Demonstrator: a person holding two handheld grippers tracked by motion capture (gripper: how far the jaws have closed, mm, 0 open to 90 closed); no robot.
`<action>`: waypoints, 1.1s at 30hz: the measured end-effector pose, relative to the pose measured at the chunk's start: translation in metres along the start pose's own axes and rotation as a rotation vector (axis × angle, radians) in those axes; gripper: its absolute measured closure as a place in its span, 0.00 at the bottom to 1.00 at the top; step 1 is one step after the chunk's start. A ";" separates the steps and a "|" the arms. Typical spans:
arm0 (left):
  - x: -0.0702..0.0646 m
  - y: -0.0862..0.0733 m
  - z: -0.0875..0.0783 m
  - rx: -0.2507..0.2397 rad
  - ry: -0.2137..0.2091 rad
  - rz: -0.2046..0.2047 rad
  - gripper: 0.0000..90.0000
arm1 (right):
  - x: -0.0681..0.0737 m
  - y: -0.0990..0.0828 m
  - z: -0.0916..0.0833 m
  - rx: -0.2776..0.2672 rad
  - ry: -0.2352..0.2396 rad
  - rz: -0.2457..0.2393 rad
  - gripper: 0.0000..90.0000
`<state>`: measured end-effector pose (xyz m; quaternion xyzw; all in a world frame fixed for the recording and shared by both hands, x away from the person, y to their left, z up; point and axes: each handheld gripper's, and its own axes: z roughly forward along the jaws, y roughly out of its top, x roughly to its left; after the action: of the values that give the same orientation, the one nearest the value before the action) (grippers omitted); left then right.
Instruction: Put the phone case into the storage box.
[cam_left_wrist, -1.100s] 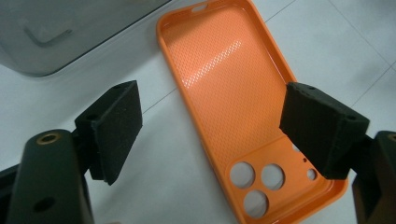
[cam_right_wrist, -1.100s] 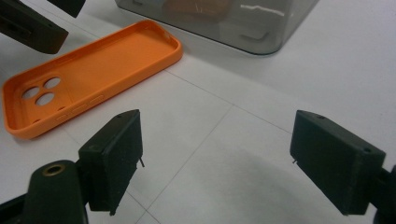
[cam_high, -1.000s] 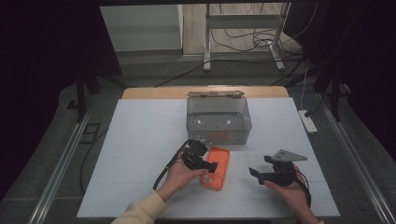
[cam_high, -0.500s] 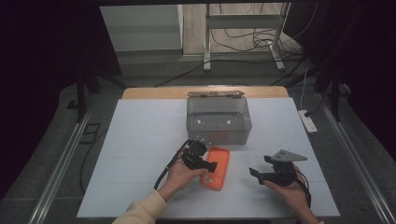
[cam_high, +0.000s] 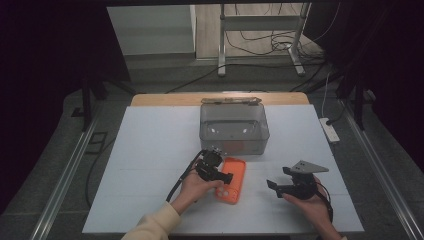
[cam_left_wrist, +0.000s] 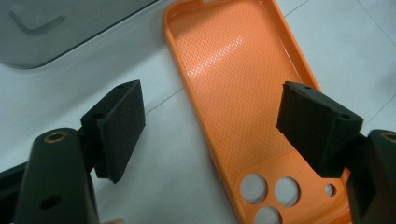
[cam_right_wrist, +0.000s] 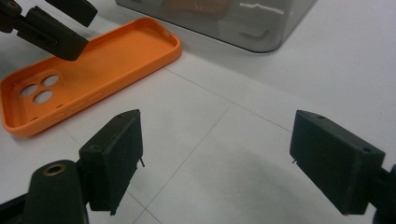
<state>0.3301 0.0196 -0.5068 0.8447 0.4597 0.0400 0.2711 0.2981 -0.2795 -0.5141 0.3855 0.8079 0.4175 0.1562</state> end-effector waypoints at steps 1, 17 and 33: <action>0.000 0.000 0.001 0.000 0.001 0.000 0.27 | 0.000 0.000 0.000 0.000 0.000 0.000 0.19; 0.001 0.000 0.006 0.023 0.020 0.004 0.32 | 0.000 0.000 0.000 0.006 -0.002 0.003 0.19; 0.000 0.000 0.006 0.043 0.022 0.020 0.49 | -0.001 0.000 0.000 0.006 -0.011 0.008 0.19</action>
<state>0.3321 0.0173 -0.5116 0.8545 0.4548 0.0422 0.2473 0.2987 -0.2800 -0.5147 0.3914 0.8069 0.4135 0.1577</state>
